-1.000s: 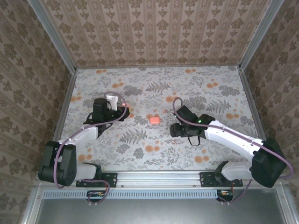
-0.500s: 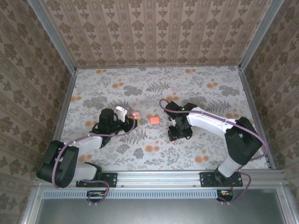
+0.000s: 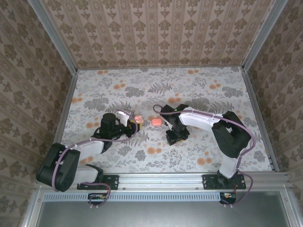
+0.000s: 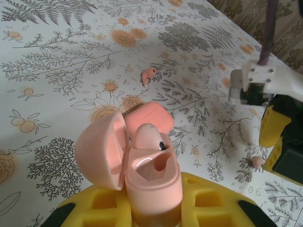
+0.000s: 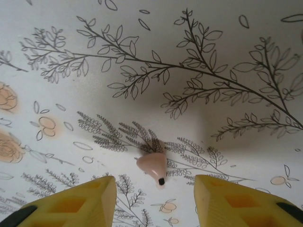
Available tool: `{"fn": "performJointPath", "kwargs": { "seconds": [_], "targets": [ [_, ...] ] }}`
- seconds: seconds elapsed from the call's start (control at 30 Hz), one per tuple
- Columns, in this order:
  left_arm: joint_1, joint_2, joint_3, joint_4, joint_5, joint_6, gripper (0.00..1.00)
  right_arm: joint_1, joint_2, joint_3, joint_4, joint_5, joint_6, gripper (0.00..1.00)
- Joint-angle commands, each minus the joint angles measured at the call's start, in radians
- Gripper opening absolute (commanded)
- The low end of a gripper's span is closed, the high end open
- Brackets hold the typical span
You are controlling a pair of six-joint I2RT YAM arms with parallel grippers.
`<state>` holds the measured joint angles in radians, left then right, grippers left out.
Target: Insert the wireless bluetooth earbuds into the charging case
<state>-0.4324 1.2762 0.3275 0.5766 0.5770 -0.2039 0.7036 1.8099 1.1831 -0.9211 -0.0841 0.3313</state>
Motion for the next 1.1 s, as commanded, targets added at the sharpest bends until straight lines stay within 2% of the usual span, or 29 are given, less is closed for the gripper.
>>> {"fn": "performJointPath", "kwargs": {
  "seconds": [0.0, 0.33, 0.7, 0.9, 0.97, 1.07],
  "targets": [
    [-0.009, -0.027, 0.011, 0.005, 0.006, 0.033, 0.14, 0.007, 0.034, 0.03, -0.023, -0.002, -0.02, 0.46],
    [-0.008, -0.057, 0.011, -0.03, -0.002, 0.043, 0.14, 0.016, 0.081, 0.029, 0.002, -0.011, -0.015, 0.37],
    [-0.013, -0.062, 0.012, -0.052, -0.006, 0.053, 0.14, 0.017, 0.076, 0.019, 0.008, 0.002, 0.004, 0.22],
    [-0.016, -0.014, 0.0, 0.021, 0.028, 0.054, 0.14, 0.015, -0.01, -0.016, 0.069, 0.023, 0.029, 0.2],
    [-0.016, 0.002, -0.014, 0.077, 0.044, 0.056, 0.14, 0.007, -0.065, -0.054, 0.129, 0.023, 0.047, 0.2],
    [-0.06, 0.027, -0.019, 0.124, 0.089, 0.081, 0.14, -0.002, -0.147, -0.123, 0.245, 0.015, 0.06, 0.2]
  ]
}}
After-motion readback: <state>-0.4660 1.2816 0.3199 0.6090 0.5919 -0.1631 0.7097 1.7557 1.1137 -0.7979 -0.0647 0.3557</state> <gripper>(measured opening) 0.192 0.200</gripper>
